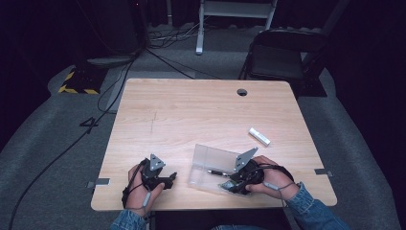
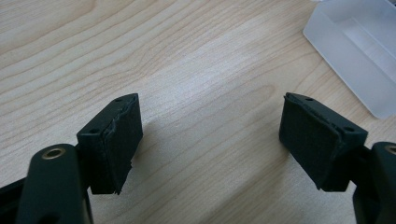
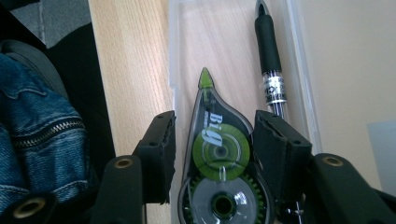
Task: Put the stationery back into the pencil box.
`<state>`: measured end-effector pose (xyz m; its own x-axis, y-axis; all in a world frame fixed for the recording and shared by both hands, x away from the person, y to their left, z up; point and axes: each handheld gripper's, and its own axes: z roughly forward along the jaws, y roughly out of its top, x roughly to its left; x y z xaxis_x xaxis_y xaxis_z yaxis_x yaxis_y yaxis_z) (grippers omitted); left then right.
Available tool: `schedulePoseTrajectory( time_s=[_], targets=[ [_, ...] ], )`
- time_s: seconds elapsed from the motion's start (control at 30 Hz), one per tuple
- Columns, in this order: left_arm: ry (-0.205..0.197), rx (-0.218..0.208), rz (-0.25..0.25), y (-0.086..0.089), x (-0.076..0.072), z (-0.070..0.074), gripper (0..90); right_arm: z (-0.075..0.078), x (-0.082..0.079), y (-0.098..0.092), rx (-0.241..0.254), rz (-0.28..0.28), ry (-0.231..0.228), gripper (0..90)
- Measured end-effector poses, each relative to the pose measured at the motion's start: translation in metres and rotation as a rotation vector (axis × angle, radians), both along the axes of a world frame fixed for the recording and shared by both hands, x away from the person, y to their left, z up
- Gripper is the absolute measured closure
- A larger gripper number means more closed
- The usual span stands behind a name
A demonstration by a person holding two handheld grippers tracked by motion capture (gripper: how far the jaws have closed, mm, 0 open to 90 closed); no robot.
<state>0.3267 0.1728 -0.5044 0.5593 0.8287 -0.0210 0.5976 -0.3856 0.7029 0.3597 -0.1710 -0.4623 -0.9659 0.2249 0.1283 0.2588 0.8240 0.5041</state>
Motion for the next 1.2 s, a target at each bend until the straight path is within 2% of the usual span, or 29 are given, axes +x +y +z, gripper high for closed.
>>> schedulePoseTrajectory(
  time_s=[0.27, 0.4, 0.73, 0.93, 1.2],
  targets=[
    [0.001, -0.003, 0.001, 0.0, 0.0, 0.0, 21.9, 0.0, 0.001, -0.001, 0.015, 0.005, 0.029, 46.7],
    [0.0, 0.0, 0.0, 0.0, 0.0, 0.0, 21.9, -0.002, 0.001, 0.0, 0.02, 0.03, 0.032, 44.5],
    [0.0, 0.0, 0.0, 0.0, 0.0, 0.0, 21.9, 0.0, -0.001, 0.0, 0.019, 0.044, 0.043, 44.6],
    [0.0, 0.0, 0.0, 0.0, 0.0, 0.0, 21.9, 0.007, 0.0, -0.004, 0.042, 0.026, 0.009, 44.2],
    [0.0, 0.0, 0.0, 0.0, 0.0, 0.0, 21.9, 0.026, 0.003, -0.013, 0.109, -0.026, -0.054, 43.7]
  ],
)
